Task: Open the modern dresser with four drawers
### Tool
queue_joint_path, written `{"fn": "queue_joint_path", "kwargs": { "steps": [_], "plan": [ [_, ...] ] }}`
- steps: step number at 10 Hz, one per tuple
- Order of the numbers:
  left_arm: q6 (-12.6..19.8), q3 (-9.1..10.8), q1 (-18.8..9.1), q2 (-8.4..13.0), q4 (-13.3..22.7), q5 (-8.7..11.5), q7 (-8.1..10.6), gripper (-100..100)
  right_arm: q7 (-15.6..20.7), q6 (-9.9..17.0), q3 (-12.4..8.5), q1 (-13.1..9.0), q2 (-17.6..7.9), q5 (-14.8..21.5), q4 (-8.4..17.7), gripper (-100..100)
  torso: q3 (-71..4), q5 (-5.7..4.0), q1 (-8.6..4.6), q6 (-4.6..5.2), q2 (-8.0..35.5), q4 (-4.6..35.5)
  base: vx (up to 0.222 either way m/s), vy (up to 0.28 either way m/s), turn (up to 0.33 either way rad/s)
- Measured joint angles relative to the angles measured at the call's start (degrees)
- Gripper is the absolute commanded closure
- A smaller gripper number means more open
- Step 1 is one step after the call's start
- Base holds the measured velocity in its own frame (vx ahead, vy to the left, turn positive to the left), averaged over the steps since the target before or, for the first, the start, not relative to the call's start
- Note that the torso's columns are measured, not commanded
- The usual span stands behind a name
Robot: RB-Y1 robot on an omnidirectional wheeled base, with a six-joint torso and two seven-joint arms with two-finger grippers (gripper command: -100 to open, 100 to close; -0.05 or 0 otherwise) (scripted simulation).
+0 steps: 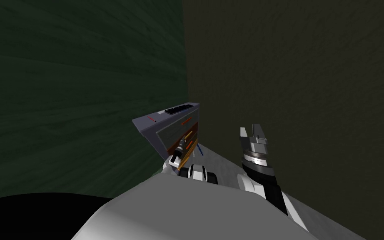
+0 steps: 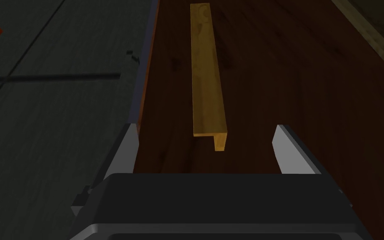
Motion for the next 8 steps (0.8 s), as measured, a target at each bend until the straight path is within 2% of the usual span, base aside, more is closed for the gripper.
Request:
{"fn": "queue_joint_path", "kwargs": {
  "steps": [1,3,4,5,6,7,8],
  "plan": [
    [0.2,1.72,-0.5,-0.2,0.3,-0.8,-0.1,-100,0.0,0.0,0.0,0.0,0.0,0.0,0.0,0,0.0,-0.01,0.01,0.11,0.0,0.1,-0.082,0.048,-0.381],
    [-0.8,5.41,-1.9,-0.5,2.4,-1.4,-0.27,-100,0.0,0.0,0.0,0.0,0.0,0.0,0.0,0,-0.1,-0.06,0.08,-0.19,-0.1,0.0,-0.019,0.009,-0.029],
    [-0.3,5.94,-1.0,-0.8,0.9,-1.6,-0.26,-100,0.0,0.0,0.0,0.0,0.0,0.0,0.0,0,-0.1,-0.19,0.14,-0.45,-0.1,0.1,-0.046,0.024,-0.313],
    [-0.1,7.44,-1.3,-0.8,1.2,-2.4,-0.28,-100,0.0,0.0,0.0,0.0,0.0,0.0,0.0,0,0.0,-0.06,0.32,-0.13,0.0,0.1,-0.069,0.049,-0.36],
    [0.0,9.09,-1.4,-0.8,1.3,-2.9,-0.36,-100,0.0,0.0,0.0,0.0,0.0,0.0,0.0,0,0.0,0.0,0.33,-0.04,0.0,0.1,-0.049,0.018,-0.145],
    [1.0,10.33,-0.9,-1.3,-0.1,-3.2,-0.37,-100,0.0,0.0,0.0,0.0,0.0,0.0,0.0,0,0.0,-0.17,0.18,-0.3,0.0,0.2,-0.02,-0.011,-0.006],
    [1.1,11.25,-1.3,-1.5,0.3,-3.2,-0.33,-100,0.0,0.0,0.0,0.0,0.0,0.0,0.0,0,0.0,-0.27,0.23,-0.53,0.0,0.2,-0.076,0.01,-0.37]
  ]
}}
